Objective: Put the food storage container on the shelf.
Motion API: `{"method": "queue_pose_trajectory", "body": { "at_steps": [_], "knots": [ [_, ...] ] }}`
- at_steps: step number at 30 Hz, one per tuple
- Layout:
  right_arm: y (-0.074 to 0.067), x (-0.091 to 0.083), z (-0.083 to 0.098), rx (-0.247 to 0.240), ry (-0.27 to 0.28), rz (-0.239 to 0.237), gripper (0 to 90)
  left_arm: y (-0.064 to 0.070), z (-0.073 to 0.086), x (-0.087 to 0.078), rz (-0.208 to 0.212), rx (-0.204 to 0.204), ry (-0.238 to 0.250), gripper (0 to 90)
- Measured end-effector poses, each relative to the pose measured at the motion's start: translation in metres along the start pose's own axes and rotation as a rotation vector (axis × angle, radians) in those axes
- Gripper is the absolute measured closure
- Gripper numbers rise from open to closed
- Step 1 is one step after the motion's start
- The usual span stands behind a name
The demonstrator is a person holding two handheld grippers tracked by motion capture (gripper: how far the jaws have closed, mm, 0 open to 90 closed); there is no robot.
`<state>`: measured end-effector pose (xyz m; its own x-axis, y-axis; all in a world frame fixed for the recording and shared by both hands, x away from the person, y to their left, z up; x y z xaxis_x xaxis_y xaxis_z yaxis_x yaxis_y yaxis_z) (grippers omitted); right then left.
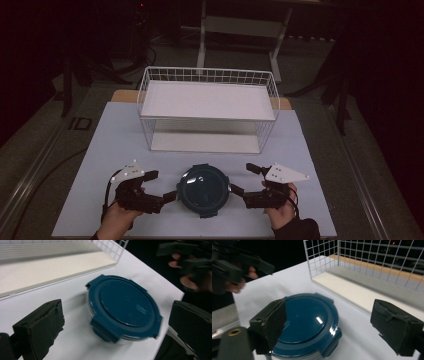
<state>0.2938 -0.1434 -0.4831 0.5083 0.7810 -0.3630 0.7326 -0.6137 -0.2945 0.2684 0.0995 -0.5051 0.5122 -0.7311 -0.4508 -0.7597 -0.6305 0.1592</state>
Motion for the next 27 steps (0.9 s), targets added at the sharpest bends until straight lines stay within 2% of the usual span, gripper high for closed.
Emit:
{"method": "queue_pose_trajectory", "body": {
  "at_steps": [1, 2, 3, 4, 5, 7, 8, 9, 10, 14, 15, 16, 17, 18, 19, 22, 24, 27],
  "knots": [
    [0.0, 0.0, 0.001, 0.011, 0.003, -0.002, 11.1, -0.002, 0.002, 0.003, 0.002, -0.018, -0.013, 0.0],
    [0.001, -0.001, 0.002, 0.014, 0.008, 0.014, 11.0, -0.004, 0.006, 0.01, 0.023, -0.055, -0.042, 2.2],
    [0.001, -0.001, 0.002, 0.014, 0.008, 0.014, 11.0, -0.004, 0.006, 0.01, 0.023, -0.055, -0.042, 2.2],
    [0.002, -0.001, 0.001, 0.009, 0.012, 0.037, 11.0, -0.004, 0.006, 0.01, 0.023, -0.055, -0.042, 2.2],
    [0.002, -0.001, 0.001, 0.009, 0.012, 0.037, 11.0, -0.006, 0.012, 0.018, 0.064, -0.123, -0.065, 2.2],
    [0.001, 0.001, 0.004, -0.003, 0.0, 0.043, 10.5, -0.007, 0.017, 0.024, 0.091, -0.171, -0.092, 2.2],
    [0.001, 0.001, 0.004, -0.003, 0.0, 0.043, 10.5, -0.007, 0.02, 0.027, 0.108, -0.223, -0.108, 2.2],
    [0.0, 0.002, 0.005, -0.005, -0.005, 0.044, 10.5, -0.008, 0.022, 0.028, 0.122, -0.253, -0.126, 4.0],
    [0.0, 0.002, 0.005, -0.005, -0.005, 0.044, 10.5, -0.007, 0.025, 0.031, 0.149, -0.306, -0.148, 4.0],
    [-0.001, 0.004, 0.008, -0.006, -0.022, 0.035, 10.8, -0.011, 0.032, 0.038, 0.186, -0.455, -0.195, 4.0],
    [-0.001, 0.004, 0.009, -0.009, -0.021, 0.038, 10.8, -0.012, 0.034, 0.04, 0.192, -0.481, -0.209, 4.0],
    [-0.001, 0.004, 0.009, -0.009, -0.021, 0.038, 10.8, -0.012, 0.034, 0.04, 0.192, -0.481, -0.209, 4.2],
    [-0.001, 0.004, 0.009, 0.002, -0.025, 0.034, 12.9, -0.012, 0.038, 0.043, 0.206, -0.532, -0.238, 6.5],
    [-0.001, 0.004, 0.009, 0.002, -0.025, 0.034, 12.9, -0.011, 0.04, 0.045, 0.217, -0.548, -0.252, 6.5],
    [-0.001, 0.004, 0.01, 0.008, -0.031, 0.032, 12.9, -0.011, 0.042, 0.046, 0.217, -0.574, -0.265, 13.3],
    [0.0, 0.004, 0.011, 0.007, -0.036, 0.031, 13.1, -0.012, 0.045, 0.048, 0.229, -0.617, -0.269, 16.9],
    [0.0, 0.005, 0.012, 0.013, -0.039, 0.029, 13.4, -0.014, 0.046, 0.049, 0.237, -0.647, -0.27, 24.6],
    [-0.001, 0.006, 0.013, 0.012, -0.047, 0.026, 13.4, -0.013, 0.047, 0.049, 0.26, -0.659, -0.268, 34.7]
  ]
}}
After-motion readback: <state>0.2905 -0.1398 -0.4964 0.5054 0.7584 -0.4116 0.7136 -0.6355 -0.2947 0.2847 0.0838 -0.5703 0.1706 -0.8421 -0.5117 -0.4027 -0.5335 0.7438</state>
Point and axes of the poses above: each handheld gripper's, and its own axes: x roughly forward along the jaws, z roughly out of its underside, y roughly to its right, the point moved 9 cm from there along x, roughly forward along the jaws, and after that the axes turned 12 degrees about x, right-handed, at the moved point
